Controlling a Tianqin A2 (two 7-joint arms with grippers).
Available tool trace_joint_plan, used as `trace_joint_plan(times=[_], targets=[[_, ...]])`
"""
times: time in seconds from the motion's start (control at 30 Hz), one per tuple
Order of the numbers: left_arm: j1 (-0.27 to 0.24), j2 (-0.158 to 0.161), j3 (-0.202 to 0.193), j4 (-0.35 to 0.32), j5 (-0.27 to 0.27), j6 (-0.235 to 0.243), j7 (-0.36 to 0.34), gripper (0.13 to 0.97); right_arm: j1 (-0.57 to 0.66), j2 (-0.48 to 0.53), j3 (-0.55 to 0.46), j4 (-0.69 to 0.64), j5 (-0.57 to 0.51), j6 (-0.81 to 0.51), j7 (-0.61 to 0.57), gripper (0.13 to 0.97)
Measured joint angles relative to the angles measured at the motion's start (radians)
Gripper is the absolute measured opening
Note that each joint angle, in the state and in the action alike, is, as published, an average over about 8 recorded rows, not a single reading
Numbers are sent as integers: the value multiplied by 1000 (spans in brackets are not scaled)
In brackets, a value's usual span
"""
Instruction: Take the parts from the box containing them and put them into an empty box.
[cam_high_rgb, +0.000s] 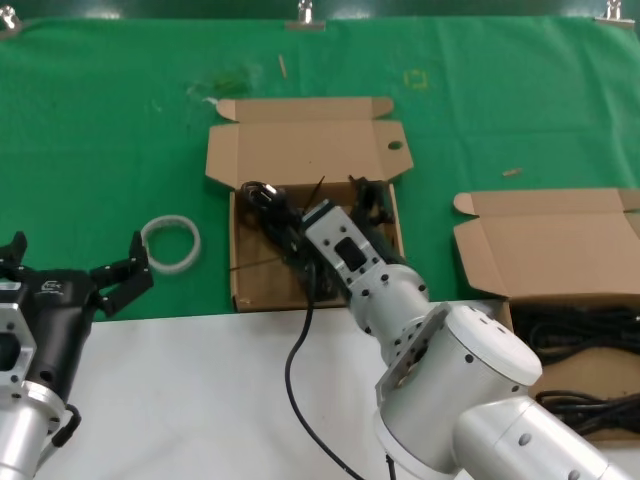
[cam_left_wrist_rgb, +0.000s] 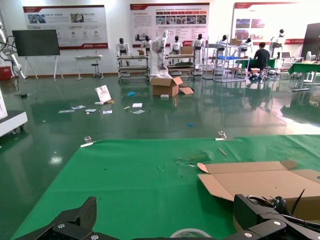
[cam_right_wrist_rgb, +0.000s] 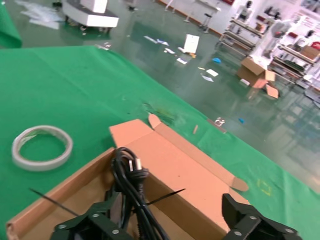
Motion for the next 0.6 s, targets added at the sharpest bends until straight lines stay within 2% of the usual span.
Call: trace_joint_plan(times=[0.4, 0.6], targets=[[0, 0, 0, 0, 0, 0, 0, 966, -75, 1, 101, 34, -128, -83, 166, 825], [0, 0, 0, 0, 0, 0, 0, 966, -119, 1, 161, 53, -203, -132, 265, 890]])
